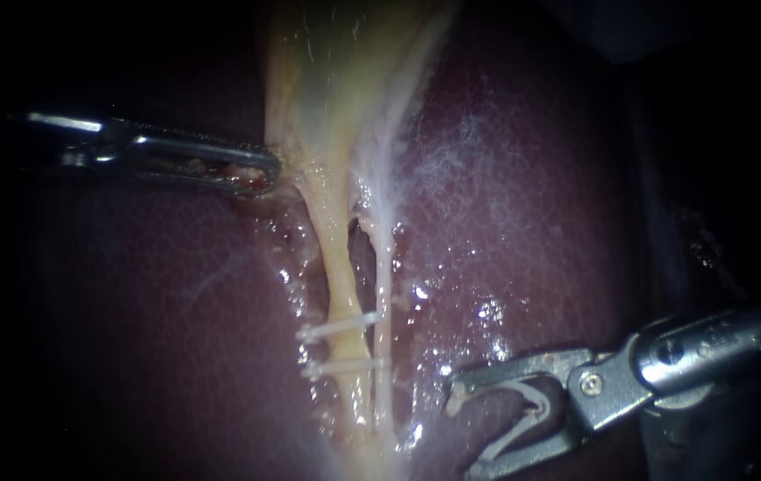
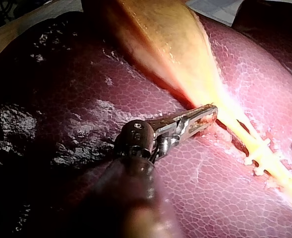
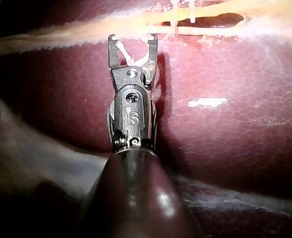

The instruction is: Clipping third clip left tube

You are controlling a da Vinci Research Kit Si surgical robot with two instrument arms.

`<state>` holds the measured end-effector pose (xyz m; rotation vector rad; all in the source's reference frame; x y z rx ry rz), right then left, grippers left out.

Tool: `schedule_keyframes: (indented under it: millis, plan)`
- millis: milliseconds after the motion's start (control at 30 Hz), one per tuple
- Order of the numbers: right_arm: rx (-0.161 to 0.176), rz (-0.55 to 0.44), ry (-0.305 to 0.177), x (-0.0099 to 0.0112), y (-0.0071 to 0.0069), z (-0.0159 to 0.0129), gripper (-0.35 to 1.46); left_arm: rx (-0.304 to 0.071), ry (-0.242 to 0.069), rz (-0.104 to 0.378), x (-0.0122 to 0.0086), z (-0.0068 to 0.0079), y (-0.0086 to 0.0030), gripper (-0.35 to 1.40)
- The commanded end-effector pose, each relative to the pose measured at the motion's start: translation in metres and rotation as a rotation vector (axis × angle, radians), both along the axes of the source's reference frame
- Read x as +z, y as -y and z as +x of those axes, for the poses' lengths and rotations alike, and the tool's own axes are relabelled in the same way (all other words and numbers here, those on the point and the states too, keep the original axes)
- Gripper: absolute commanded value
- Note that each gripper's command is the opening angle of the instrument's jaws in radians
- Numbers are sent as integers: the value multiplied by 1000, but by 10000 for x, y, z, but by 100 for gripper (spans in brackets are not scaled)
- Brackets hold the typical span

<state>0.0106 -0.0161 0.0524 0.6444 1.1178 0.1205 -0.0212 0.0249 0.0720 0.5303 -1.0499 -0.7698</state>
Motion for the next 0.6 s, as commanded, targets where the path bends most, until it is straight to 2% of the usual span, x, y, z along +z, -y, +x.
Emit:
schedule_keyframes:
  millis: [33,167,467,600]
  plan:
    - [0,0,0,0,0,0,49,0,0,0,-1,1,0,-35]
    - [0,0,0,0,0,1,49,5,5,5,-7,8,-5,-35]
    - [0,0,0,1,0,1,49,-40,-14,12,-43,53,-44,-35]
    - [1,0,0,1,-1,2,49,-52,-13,18,-47,59,-48,-35]
